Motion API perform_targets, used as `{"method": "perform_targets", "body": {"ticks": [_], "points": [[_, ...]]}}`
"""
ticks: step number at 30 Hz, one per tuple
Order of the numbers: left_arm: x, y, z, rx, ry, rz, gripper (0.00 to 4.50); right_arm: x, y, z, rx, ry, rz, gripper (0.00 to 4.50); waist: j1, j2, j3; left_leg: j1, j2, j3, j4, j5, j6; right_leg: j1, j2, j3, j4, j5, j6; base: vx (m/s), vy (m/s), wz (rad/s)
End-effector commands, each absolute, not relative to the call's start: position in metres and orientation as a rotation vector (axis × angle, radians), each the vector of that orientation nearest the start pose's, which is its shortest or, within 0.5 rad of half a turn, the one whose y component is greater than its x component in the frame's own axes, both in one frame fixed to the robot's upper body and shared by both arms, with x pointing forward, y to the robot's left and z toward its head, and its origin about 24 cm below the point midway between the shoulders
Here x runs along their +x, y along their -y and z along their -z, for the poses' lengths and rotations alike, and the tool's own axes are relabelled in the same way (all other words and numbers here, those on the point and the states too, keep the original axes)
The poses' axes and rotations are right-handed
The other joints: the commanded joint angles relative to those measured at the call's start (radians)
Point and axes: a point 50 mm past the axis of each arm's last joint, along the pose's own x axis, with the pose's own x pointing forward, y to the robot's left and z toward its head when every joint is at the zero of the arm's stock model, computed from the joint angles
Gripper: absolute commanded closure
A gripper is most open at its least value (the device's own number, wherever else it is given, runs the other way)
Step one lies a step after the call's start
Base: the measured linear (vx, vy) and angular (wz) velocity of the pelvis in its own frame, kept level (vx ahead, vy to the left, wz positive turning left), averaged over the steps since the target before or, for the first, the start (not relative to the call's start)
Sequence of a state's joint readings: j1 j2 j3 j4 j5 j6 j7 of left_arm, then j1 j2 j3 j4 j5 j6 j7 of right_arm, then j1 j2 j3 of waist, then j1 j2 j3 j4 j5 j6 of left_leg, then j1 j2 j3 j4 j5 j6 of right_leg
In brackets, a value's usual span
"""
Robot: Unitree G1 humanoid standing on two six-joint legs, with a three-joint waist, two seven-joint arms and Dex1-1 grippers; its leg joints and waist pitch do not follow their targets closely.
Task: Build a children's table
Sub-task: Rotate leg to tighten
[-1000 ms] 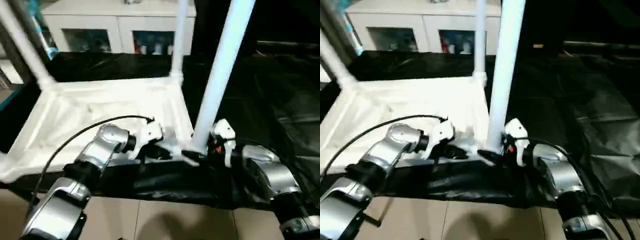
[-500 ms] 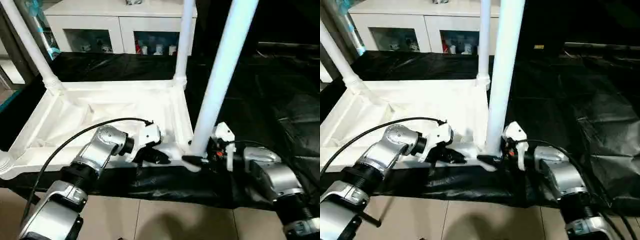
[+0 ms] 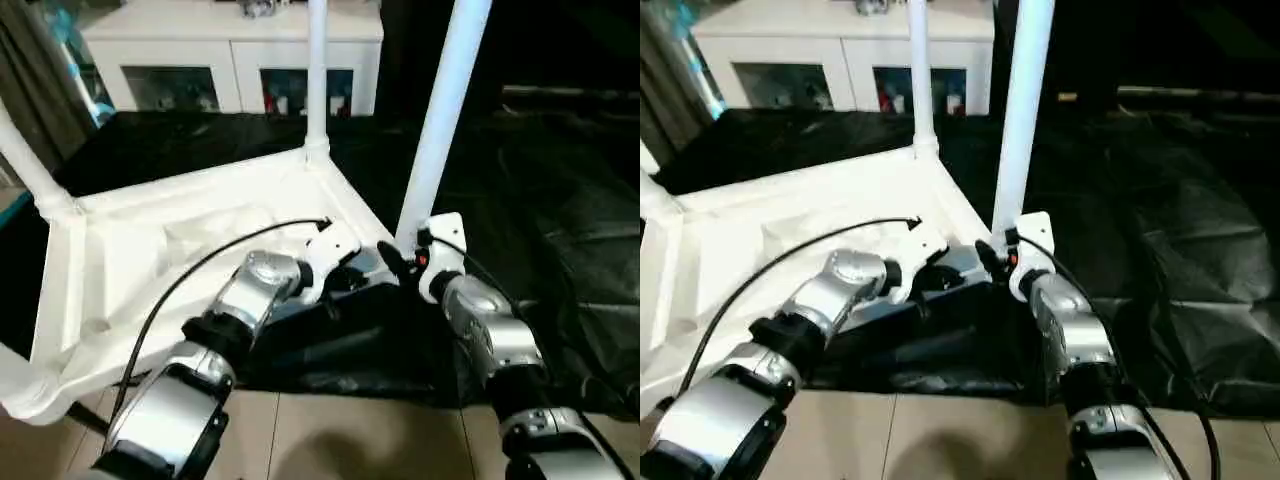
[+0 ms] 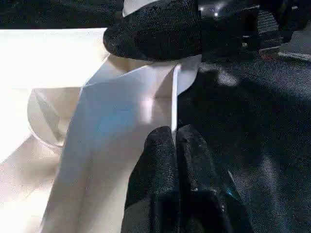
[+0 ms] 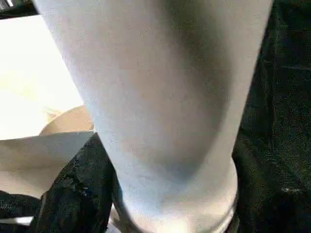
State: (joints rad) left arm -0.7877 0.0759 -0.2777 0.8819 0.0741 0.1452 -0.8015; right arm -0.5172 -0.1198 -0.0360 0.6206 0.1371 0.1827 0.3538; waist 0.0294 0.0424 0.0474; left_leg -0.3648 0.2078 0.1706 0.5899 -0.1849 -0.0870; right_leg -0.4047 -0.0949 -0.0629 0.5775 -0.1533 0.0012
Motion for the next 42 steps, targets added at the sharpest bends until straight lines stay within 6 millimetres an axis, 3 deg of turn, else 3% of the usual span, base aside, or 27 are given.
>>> {"method": "perform_targets", "body": {"ticks": [1, 6, 8, 10, 12, 17, 20, 23, 28, 33, 34, 38, 39, 42], "points": [[0.348, -0.041, -0.06, 0.335, -0.356, 1.099, 4.5, 0.327, 0.108, -0.016, 0.09, -0.376, -0.541, 1.03, -0.003, -0.009, -0.06, 0.004, 0.003, 0.004, -0.078, -0.293, 0.049, 0.044, -0.032, 0.021, -0.082, -0.383, -0.179, 0.0, 0.0, 0.0], [0.341, -0.052, -0.056, 0.369, -0.354, 1.222, 4.5, 0.321, 0.118, -0.025, 0.051, -0.348, -0.719, 0.86, -0.003, -0.011, -0.063, 0.002, 0.005, 0.004, -0.078, -0.283, 0.059, 0.05, -0.034, 0.022, -0.078, -0.345, -0.194, 0.0, 0.0, 0.0], [0.336, -0.057, -0.056, 0.38, -0.352, 1.292, 4.5, 0.315, 0.126, -0.027, 0.02, -0.347, -0.795, 0.86, -0.001, -0.012, -0.065, -0.004, 0.007, 0.005, -0.076, -0.245, 0.081, 0.055, -0.035, 0.024, -0.069, -0.27, -0.214, 0.0, 0.0, 0.0], [0.332, -0.062, -0.055, 0.38, -0.358, 1.343, 4.5, 0.312, 0.132, -0.028, -0.003, -0.348, -0.841, 0.86, 0.001, -0.013, -0.066, -0.005, 0.008, 0.005, -0.073, -0.222, 0.088, 0.058, -0.037, 0.024, -0.066, -0.255, -0.225, 0.0, 0.0, 0.0], [0.324, -0.076, -0.053, 0.399, -0.389, 1.43, 4.5, 0.305, 0.145, -0.033, -0.035, -0.353, -0.92, 0.86, 0.005, -0.009, -0.071, -0.004, 0.014, 0.007, -0.069, -0.173, 0.109, 0.058, -0.036, 0.026, -0.053, -0.168, -0.256, 0.0, 0.0, 0.0], [0.311, -0.098, -0.05, 0.422, -0.465, 1.55, 4.5, 0.296, 0.161, -0.041, -0.062, -0.364, -1.055, 0.86, 0.012, -0.005, -0.073, 0.004, 0.019, 0.012, -0.064, -0.135, 0.125, 0.057, -0.03, 0.025, -0.038, -0.057, -0.307, 0.0, 0.0, 0.0], [0.308, -0.102, -0.051, 0.42, -0.476, 1.573, 4.5, 0.294, 0.162, -0.043, -0.062, -0.37, -1.085, 0.86, 0.012, -0.006, -0.07, 0.003, 0.02, 0.013, -0.068, -0.168, 0.116, 0.057, -0.03, 0.024, -0.038, -0.086, -0.305, 0.0, 0.0, 0.0], [0.307, -0.104, -0.052, 0.412, -0.475, 1.574, 4.5, 0.293, 0.162, -0.044, -0.052, -0.374, -1.098, 1.19, 0.011, -0.008, -0.067, 0.006, 0.018, 0.014, -0.07, -0.213, 0.084, 0.054, -0.033, 0.026, -0.048, -0.178, -0.284, 0.0, 0.0, 0.0], [0.308, -0.105, -0.053, 0.407, -0.467, 1.558, 4.5, 0.292, 0.159, -0.043, -0.048, -0.376, -1.113, 1.58, 0.01, -0.007, -0.067, 0.006, 0.017, 0.012, -0.071, -0.211, 0.067, 0.054, -0.033, 0.027, -0.051, -0.207, -0.262, 0.0, 0.0, 0.0], [0.319, -0.096, -0.055, 0.371, -0.426, 1.431, 4.5, 0.298, 0.157, -0.034, -0.056, -0.379, -0.967, 1.75, 0.005, -0.009, -0.068, 0.003, 0.014, 0.012, -0.069, -0.183, 0.069, 0.053, -0.032, 0.027, -0.047, -0.162, -0.269, 0.0, 0.0, 0.0], [0.327, -0.09, -0.056, 0.361, -0.41, 1.346, 4.5, 0.305, 0.159, -0.029, -0.056, -0.379, -0.841, 1.76, 0.003, -0.009, -0.067, 0.007, 0.012, 0.013, -0.069, -0.204, 0.06, 0.051, -0.033, 0.027, -0.053, -0.203, -0.263, 0.0, 0.0, 0.0], [0.338, -0.081, -0.057, 0.348, -0.387, 1.232, 4.5, 0.312, 0.16, -0.022, -0.006, -0.389, -0.678, 1.77, -0.002, -0.012, -0.063, 0.007, 0.007, 0.009, -0.073, -0.254, 0.038, 0.049, -0.035, 0.027, -0.069, -0.338, -0.212, 0.0, 0.0, 0.0], [0.343, -0.076, -0.059, 0.339, -0.381, 1.169, 4.5, 0.316, 0.16, -0.019, 0.014, -0.393, -0.594, 1.77, -0.002, -0.005, -0.064, 0.008, 0.007, 0.007, -0.074, -0.253, 0.035, 0.049, -0.035, 0.026, -0.068, -0.337, -0.211, 0.0, 0.0, 0.0], [0.354, -0.06, -0.061, 0.327, -0.369, 1.028, 4.5, 0.322, 0.153, -0.009, 0.049, -0.413, -0.412, 1.77, -0.004, -0.005, -0.066, 0.009, 0.003, 0.007, -0.072, -0.247, 0.026, 0.048, -0.033, 0.025, -0.07, -0.326, -0.204, 0.0, 0.0, 0.0]]}}
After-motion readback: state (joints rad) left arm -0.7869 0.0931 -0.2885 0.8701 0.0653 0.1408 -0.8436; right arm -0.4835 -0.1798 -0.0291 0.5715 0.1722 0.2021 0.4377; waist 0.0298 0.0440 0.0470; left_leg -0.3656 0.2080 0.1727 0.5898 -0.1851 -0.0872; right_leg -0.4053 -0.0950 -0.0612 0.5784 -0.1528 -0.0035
